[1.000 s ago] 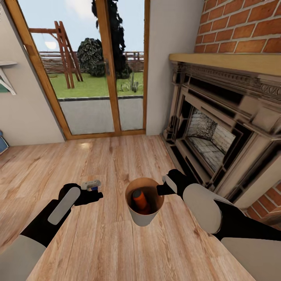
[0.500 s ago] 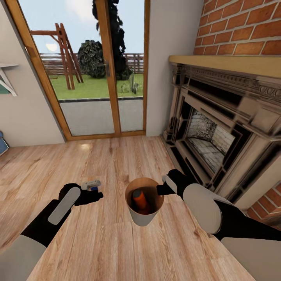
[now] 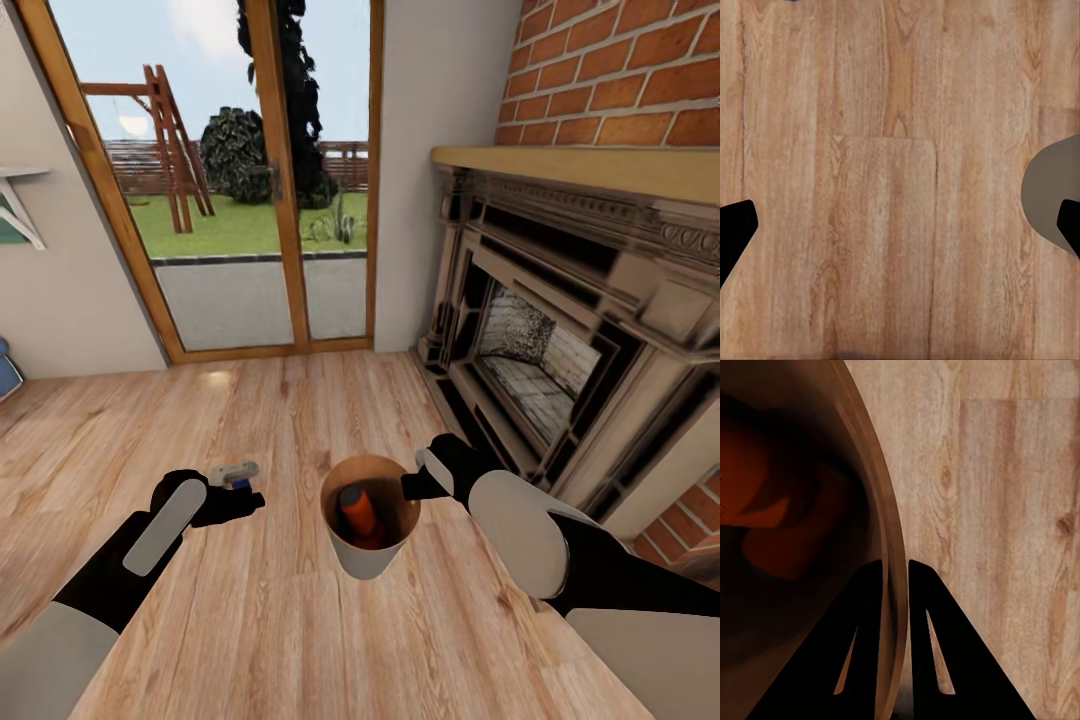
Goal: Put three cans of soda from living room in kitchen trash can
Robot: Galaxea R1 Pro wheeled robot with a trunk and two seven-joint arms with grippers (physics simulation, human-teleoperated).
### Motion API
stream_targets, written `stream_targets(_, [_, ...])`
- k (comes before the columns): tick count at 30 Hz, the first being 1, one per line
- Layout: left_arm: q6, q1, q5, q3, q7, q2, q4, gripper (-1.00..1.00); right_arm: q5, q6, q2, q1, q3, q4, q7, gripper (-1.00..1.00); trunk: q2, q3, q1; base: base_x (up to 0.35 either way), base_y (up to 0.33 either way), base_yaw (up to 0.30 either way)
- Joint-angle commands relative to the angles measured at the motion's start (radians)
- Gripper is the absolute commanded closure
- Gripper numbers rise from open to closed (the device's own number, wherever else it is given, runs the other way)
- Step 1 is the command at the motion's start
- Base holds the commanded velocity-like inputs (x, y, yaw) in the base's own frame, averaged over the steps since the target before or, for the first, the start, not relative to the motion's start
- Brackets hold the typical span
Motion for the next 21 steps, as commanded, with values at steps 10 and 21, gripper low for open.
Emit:
stream_targets(10, [0.0, 0.0, 0.0, 0.0, 0.0, 0.0, 0.0, -1.0, -0.018, -0.001, 0.0, 0.0, -0.017, 0.0, 0.006, 1.0, 0.0, 0.016, 0.0, 0.0, 0.0, 0.0])
stream_targets(21, [0.0, 0.0, 0.0, 0.0, 0.0, 0.0, 0.0, -1.0, -0.018, -0.001, 0.0, 0.0, -0.017, 0.0, 0.006, 1.0, 0.0, 0.034, 0.0, 0.0, 0.0, 0.0])
